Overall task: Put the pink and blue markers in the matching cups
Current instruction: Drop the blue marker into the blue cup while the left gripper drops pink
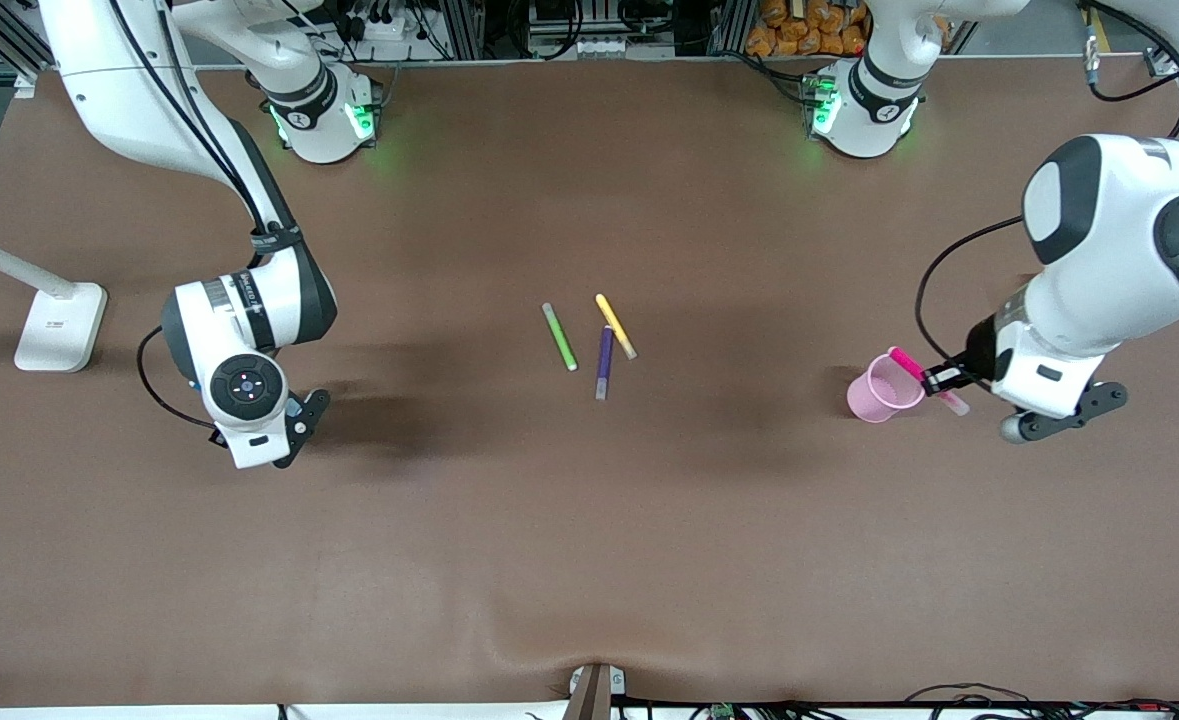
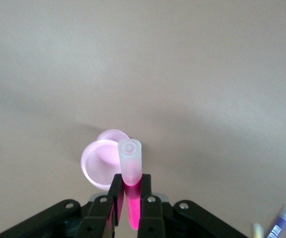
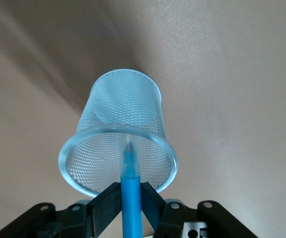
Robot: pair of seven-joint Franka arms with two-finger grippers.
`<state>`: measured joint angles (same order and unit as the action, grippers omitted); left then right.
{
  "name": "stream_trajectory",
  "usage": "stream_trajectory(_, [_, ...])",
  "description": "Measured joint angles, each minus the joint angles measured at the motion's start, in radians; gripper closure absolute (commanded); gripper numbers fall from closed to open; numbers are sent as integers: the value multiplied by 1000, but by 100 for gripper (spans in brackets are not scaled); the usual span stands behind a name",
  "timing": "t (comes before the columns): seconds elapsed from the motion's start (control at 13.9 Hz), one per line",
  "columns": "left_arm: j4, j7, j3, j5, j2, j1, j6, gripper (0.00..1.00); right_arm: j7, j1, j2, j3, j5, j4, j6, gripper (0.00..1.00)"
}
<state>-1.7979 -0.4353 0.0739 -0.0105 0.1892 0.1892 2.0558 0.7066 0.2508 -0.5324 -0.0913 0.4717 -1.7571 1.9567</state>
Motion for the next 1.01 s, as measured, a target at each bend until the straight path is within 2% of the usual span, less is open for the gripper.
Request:
stream_trajectory(0.14, [-127,29,0,41,-37,-17,174,100,-16,4,0,0,3,0,0,97])
stream_trajectory(0.29, [-240,34,-5,53,-51,-16,331,100,-24,10,0,1,7,0,0,81])
stream_trajectory(0.43, [-332,36,-10,87,-56,-14,455,100,-28,13,0,1,12,0,1,60])
stream_trajectory(0.58, [-409,36,-10,113,-66,-14,543,100,-31,13,1,1,27,0,3,48])
stream_trajectory(0.79, [-510,36,-10,117,-88,-15,652,100,-32,13,1,1,35,1,4,48])
stream_trajectory(1.01, [-550,37,-11,118,-100,-15,662,100,-32,13,1,1,38,1,5,47])
